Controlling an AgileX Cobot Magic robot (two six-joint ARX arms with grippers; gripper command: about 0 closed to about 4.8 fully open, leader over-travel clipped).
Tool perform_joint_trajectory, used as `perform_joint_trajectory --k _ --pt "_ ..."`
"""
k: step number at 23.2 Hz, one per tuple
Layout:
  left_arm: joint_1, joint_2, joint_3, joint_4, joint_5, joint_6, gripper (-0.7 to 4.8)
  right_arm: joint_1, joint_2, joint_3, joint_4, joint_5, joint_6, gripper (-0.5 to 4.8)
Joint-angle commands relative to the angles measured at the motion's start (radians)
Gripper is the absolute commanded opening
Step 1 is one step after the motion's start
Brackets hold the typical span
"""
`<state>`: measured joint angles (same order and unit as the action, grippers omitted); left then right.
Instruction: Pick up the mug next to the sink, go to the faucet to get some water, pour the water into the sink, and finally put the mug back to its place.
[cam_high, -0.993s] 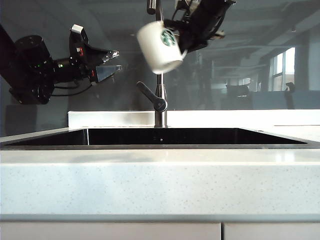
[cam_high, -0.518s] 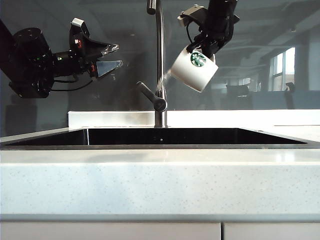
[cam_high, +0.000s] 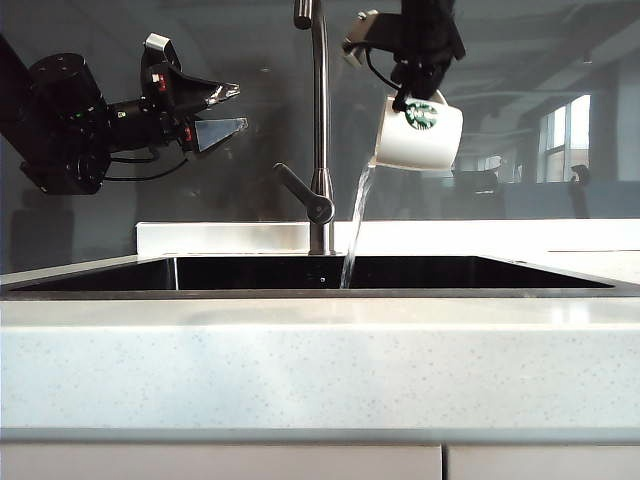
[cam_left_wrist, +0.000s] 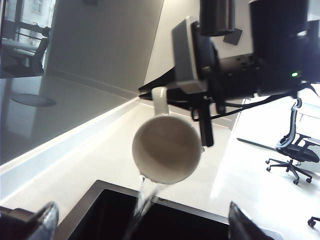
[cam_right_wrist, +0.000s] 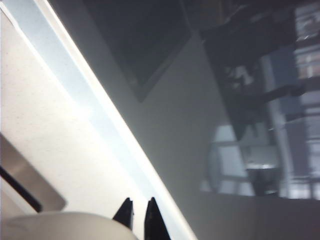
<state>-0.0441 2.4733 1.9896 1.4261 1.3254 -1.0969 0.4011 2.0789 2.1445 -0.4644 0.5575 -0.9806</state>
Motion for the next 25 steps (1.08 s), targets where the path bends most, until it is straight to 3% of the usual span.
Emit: perform_joint_trajectory --k 1,17,25 --pt "-0.008 -0.011 0.004 0.033 -0.014 -0.003 4.34 0.021 -0.036 0.016 0.106 0.055 -0.119 -0.09" --pt "-0.023 -0.011 0.004 0.033 -0.027 -0.045 4.34 0.036 -0.128 0.016 0.134 0.015 -0.513 -0.09" --pt "-0.024 -0.011 0.004 0.033 -0.027 -0.046 4.34 0.036 -0.139 0.016 0.167 -0.008 -0.599 -0.09"
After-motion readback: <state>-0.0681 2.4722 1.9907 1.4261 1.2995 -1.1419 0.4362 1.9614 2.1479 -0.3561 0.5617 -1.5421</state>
